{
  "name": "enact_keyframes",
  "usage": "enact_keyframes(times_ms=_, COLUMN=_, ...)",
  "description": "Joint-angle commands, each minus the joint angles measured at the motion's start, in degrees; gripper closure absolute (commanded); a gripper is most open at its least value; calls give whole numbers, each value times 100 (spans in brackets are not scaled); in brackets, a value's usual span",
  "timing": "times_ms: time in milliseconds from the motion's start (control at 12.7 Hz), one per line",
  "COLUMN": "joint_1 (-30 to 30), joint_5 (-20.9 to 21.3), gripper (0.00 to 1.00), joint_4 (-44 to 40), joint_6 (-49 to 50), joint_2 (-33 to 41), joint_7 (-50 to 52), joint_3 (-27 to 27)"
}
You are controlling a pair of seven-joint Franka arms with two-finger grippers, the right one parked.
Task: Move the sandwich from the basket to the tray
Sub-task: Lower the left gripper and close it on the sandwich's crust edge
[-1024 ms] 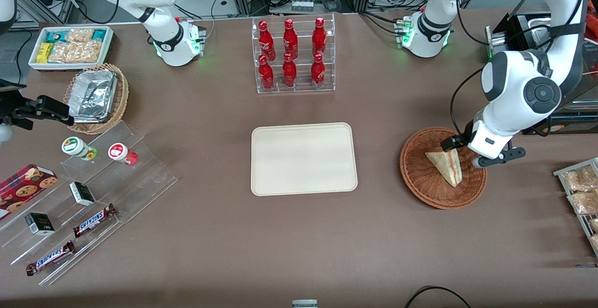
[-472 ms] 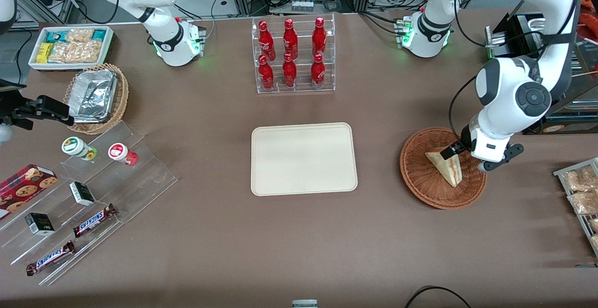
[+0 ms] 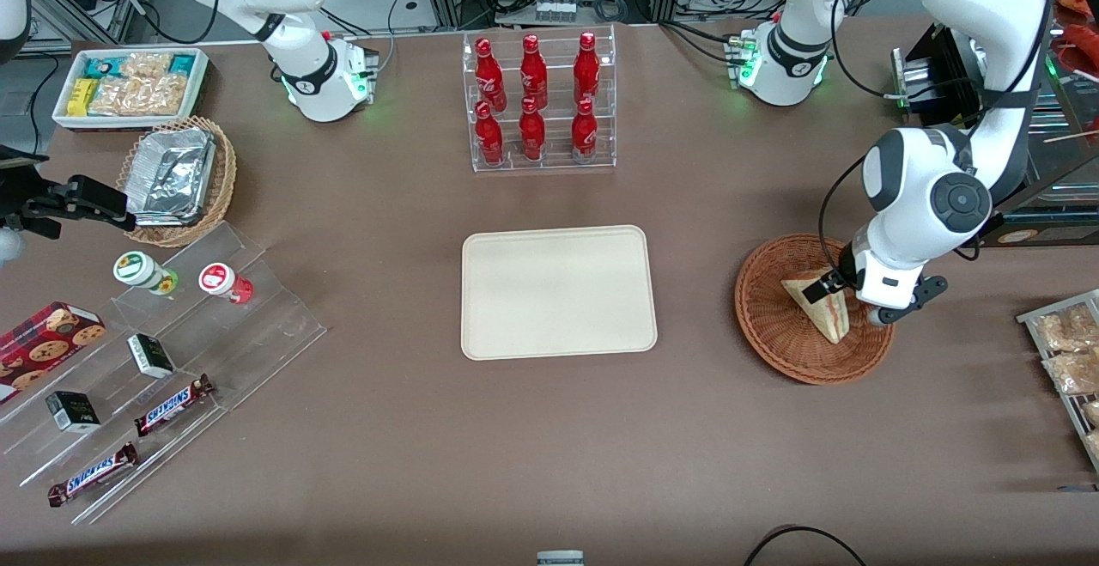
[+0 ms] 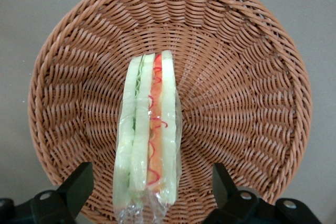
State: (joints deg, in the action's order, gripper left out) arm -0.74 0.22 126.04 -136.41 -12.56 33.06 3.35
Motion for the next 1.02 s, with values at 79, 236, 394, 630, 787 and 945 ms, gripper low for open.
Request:
enact_keyframes(times_ms=79, joint_1=48, joint_5=-13, gripper=0, joint_4=122, joint_6=-341, joint_2=-159, joint_7=96, joint_3=34)
enact_keyframes(times_ms=236, joint_1=48, joint_5=-13, gripper=32, joint_4=166, joint_6=-351, joint_2=-177, joint_7=148, joint_3=34)
enact_keyframes(times_ms=394, joint_1=48, joint_5=-13, gripper=88, joint_4=202, joint_6=-290, joint_2=-116, joint_7=219, joint_3=34)
enact_keyframes(times_ms=630, joint_1=39, joint_5=13, gripper=100, joint_4=106, joint_6=96, joint_2=95, joint_7=166, joint_3=34)
enact_keyframes(times_ms=787, joint_1=-5, joint_5=57, gripper=100, joint_4=-122, joint_6=482, joint_2=201, joint_7=105, joint_3=42)
enact_keyframes(times_ms=945, joint_1=-101, joint_5=75, gripper=100, joint_4=-587, joint_6=1131, joint_2=192, joint_7=-61, joint_3=112)
